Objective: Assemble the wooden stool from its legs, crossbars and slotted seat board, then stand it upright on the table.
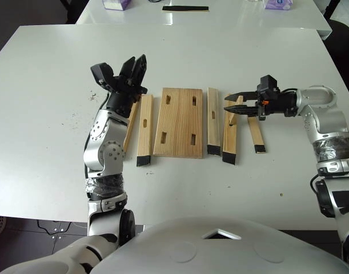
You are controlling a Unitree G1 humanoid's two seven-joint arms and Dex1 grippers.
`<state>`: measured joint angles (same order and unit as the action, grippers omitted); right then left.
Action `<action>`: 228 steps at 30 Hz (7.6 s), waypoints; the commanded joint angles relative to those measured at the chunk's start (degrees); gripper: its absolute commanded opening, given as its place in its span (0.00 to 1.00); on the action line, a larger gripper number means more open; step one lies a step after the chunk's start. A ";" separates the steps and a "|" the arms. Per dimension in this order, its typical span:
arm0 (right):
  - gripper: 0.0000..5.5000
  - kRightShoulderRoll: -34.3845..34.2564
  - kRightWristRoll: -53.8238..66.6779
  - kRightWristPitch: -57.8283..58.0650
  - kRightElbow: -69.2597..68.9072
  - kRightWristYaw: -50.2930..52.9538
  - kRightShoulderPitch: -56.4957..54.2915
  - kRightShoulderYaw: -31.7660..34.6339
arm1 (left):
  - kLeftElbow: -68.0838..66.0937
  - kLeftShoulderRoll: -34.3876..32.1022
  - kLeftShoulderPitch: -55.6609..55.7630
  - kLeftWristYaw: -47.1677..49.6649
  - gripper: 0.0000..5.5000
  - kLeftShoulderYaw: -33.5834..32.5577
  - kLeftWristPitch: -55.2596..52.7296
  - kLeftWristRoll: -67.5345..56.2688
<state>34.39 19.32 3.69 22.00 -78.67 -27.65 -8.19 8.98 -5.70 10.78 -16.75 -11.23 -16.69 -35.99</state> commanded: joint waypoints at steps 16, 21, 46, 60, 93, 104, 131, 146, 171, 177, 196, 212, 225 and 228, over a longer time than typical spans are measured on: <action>0.54 0.98 -1.51 8.13 -9.50 10.64 1.66 4.54 | -0.87 0.59 0.01 -0.05 0.37 -2.57 2.83 0.10; 0.54 0.98 5.09 16.82 -22.04 14.47 1.83 8.99 | -1.19 0.78 0.13 -0.67 0.37 -2.92 3.47 -0.02; 0.54 -9.86 0.01 21.02 -21.70 33.41 -0.61 4.94 | -4.77 1.93 1.44 -0.65 0.37 -1.97 5.38 1.00; 0.54 -12.23 6.14 24.30 -25.54 37.11 -2.65 9.42 | -3.37 2.54 0.59 0.00 0.37 -2.29 5.66 0.92; 0.68 -6.14 9.99 56.84 -60.59 58.49 29.58 3.36 | 21.73 14.42 -1.48 44.75 0.37 8.04 -3.39 30.66; 0.68 -8.52 3.49 60.79 -61.55 67.55 31.65 3.35 | 12.97 13.45 5.82 44.09 0.37 9.82 -0.72 30.53; 0.68 -12.42 -4.09 57.63 -53.90 69.06 30.48 0.44 | 8.51 13.19 8.21 40.09 0.37 4.34 1.63 29.56; 0.59 -17.83 -9.59 52.95 -47.24 72.50 30.73 -3.51 | 4.52 13.93 11.51 38.45 0.37 4.62 2.35 29.04; 0.38 -27.71 5.10 43.74 -30.67 63.98 6.67 17.09 | 11.72 16.78 14.34 25.01 0.41 -3.85 -10.76 -8.22; 0.38 -17.73 26.46 53.70 -16.36 42.03 -16.89 27.49 | 17.14 13.11 18.19 17.10 0.56 -2.61 -16.07 -33.14; 0.38 -2.95 40.99 66.48 -18.40 21.37 -20.07 23.95 | 16.79 -9.75 16.07 12.81 0.57 -2.14 -24.28 -64.70; 0.38 2.47 37.46 59.97 -22.37 9.69 -15.24 15.77 | 14.12 -16.74 14.59 6.94 0.65 0.16 -27.33 -65.53; 0.38 5.43 35.47 57.60 -25.82 4.46 -12.10 11.54 | 13.75 -20.23 16.11 4.66 0.66 1.76 -29.73 -64.10; 0.38 4.48 35.75 57.84 -25.36 4.98 -12.93 11.36 | 14.79 -20.18 15.60 4.39 0.66 2.24 -29.38 -63.54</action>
<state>39.25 55.08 62.10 -3.34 -73.93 -38.82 3.42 22.71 -25.18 26.16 -11.75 -9.48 -45.68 -99.96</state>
